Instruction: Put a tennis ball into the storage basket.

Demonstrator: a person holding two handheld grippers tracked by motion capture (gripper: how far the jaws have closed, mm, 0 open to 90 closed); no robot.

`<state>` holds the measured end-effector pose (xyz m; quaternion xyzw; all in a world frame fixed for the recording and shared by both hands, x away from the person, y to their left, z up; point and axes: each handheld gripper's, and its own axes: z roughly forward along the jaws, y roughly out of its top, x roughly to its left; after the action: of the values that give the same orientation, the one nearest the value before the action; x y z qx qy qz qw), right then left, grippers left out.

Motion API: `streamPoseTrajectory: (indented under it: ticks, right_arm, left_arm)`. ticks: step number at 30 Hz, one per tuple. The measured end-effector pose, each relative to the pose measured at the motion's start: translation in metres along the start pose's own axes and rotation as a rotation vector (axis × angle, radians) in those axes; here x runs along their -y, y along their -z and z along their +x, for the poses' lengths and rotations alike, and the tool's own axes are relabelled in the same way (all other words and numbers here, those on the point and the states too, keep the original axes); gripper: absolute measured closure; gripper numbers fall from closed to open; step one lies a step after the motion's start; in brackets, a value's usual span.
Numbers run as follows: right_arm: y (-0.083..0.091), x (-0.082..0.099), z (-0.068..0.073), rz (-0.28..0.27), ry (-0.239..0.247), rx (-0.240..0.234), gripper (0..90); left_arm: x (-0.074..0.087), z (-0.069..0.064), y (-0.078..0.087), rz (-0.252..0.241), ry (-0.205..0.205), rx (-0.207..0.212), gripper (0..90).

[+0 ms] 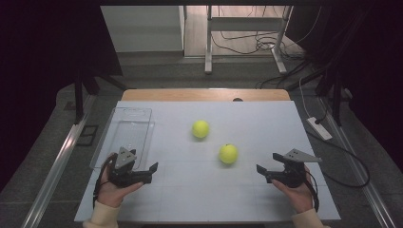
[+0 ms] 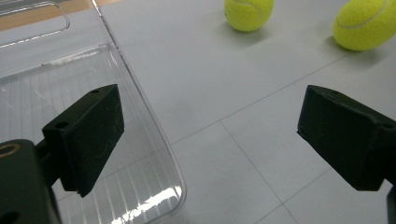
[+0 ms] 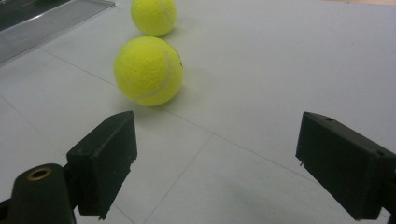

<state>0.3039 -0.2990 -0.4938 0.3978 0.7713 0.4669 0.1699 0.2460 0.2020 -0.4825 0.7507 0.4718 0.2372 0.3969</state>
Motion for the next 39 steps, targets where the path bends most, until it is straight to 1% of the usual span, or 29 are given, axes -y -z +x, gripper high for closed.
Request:
streamPoseTrajectory:
  ticks: [4,9,14,19,21,27,34,39]
  right_arm:
    - [0.001,0.000,0.000,-0.004,0.000,-0.008,12.5]
    - [0.001,0.000,0.001,-0.005,0.003,-0.010,12.5]
    - [0.001,0.000,0.001,-0.007,0.001,-0.011,12.6]
    - [0.001,0.001,0.001,-0.004,0.000,-0.007,12.6]
    - [0.001,0.001,0.001,-0.002,0.003,-0.005,12.6]
    - [0.001,0.002,0.001,-0.001,0.005,-0.004,12.6]
    - [0.002,0.003,0.002,-0.001,0.002,-0.003,12.6]
    - [0.001,0.003,0.001,0.004,0.003,0.001,12.6]
  left_arm:
    - [-0.006,-0.005,-0.004,0.004,-0.015,0.004,8.3]
    - [-0.011,-0.007,-0.006,0.010,-0.018,-0.001,8.2]
    - [-0.016,-0.007,-0.004,0.010,-0.026,-0.005,8.3]
    - [-0.022,-0.007,-0.004,0.014,-0.032,0.003,8.4]
    - [-0.026,-0.008,-0.006,0.026,-0.033,0.002,8.4]
    - [-0.030,-0.011,-0.009,0.035,-0.035,0.007,8.6]
    - [-0.036,-0.015,-0.013,0.036,-0.049,0.016,8.7]
    - [-0.041,-0.017,-0.018,0.047,-0.057,0.021,8.8]
